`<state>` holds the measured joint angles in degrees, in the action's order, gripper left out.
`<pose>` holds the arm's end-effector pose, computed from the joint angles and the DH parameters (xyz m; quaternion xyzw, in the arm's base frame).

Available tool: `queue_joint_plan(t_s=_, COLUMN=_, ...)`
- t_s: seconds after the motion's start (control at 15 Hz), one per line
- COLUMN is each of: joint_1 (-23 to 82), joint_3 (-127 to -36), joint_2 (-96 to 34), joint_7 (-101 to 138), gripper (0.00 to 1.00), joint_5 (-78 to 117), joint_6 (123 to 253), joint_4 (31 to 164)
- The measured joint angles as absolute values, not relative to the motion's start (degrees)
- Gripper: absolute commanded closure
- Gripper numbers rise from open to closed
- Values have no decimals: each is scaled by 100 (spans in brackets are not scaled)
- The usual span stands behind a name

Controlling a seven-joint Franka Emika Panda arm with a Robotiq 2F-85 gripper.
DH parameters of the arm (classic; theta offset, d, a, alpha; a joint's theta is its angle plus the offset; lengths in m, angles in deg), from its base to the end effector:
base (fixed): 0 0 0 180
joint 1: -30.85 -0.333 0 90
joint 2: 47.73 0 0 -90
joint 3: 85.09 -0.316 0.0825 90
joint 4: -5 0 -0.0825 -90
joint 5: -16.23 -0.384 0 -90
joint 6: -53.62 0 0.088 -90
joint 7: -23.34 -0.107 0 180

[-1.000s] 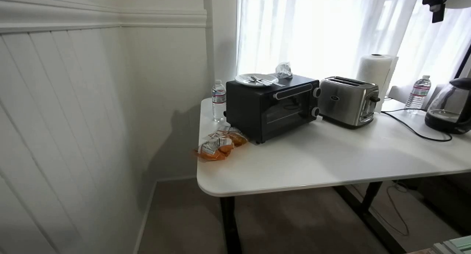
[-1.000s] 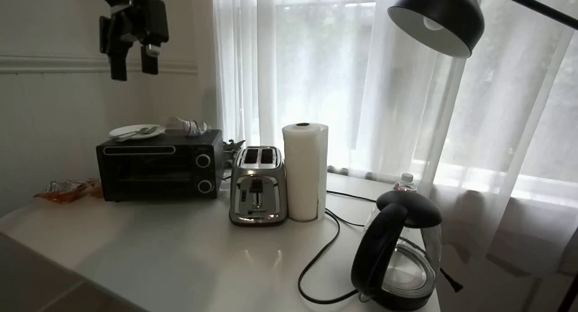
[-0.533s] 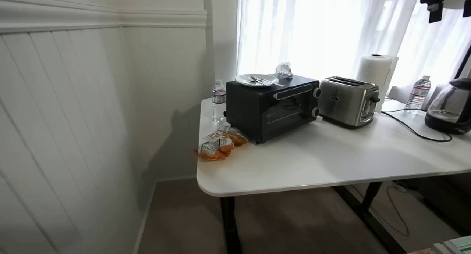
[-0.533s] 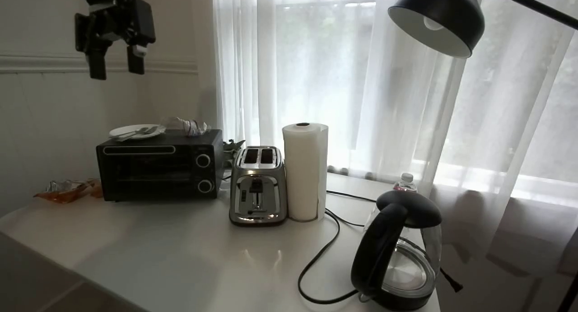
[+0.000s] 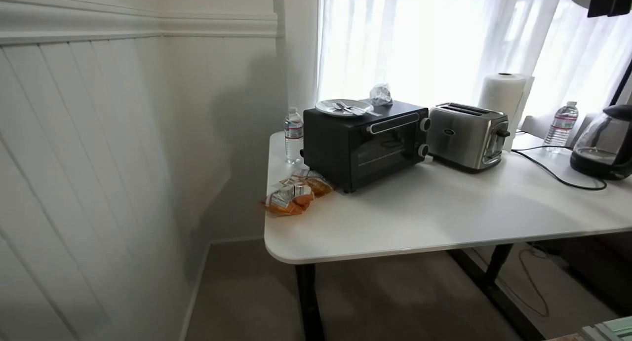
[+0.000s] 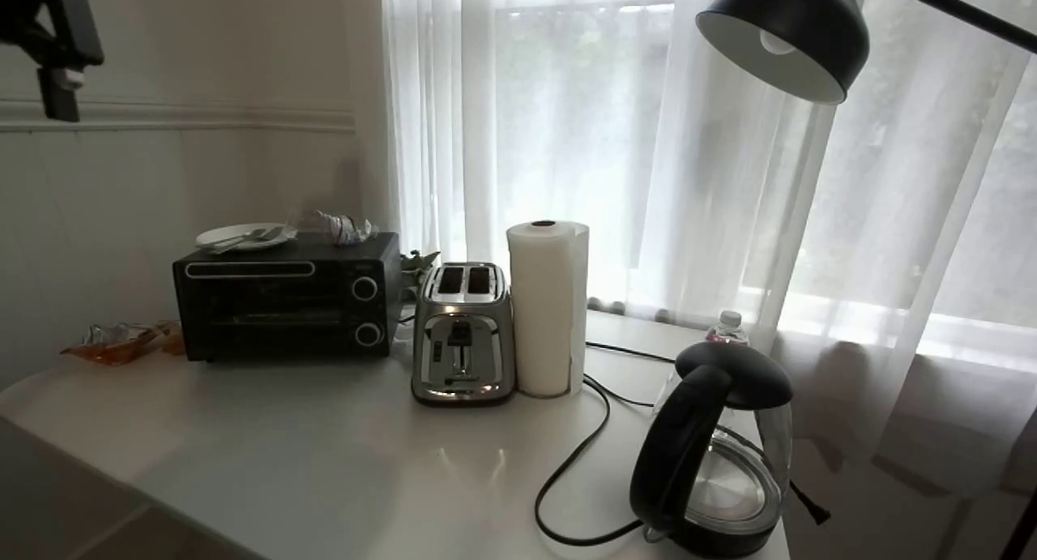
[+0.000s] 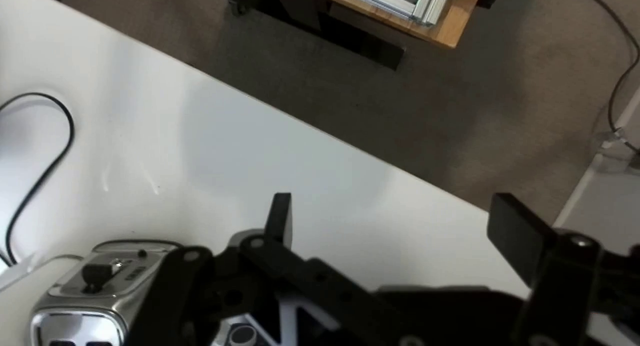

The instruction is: Put one orange packet on the white plate on the microwave

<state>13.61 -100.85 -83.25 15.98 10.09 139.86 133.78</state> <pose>0.2776 0.2195 0.5711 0.9787 0.1916 -0.0580 0.0466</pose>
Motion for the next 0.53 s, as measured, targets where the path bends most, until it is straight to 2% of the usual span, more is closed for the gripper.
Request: queue_joint_plan(t_s=0.53, joint_1=379, joint_3=-11478, joint_2=-8583, joint_7=1716, gripper=0, joint_5=944, joint_6=15850, joint_4=14216)
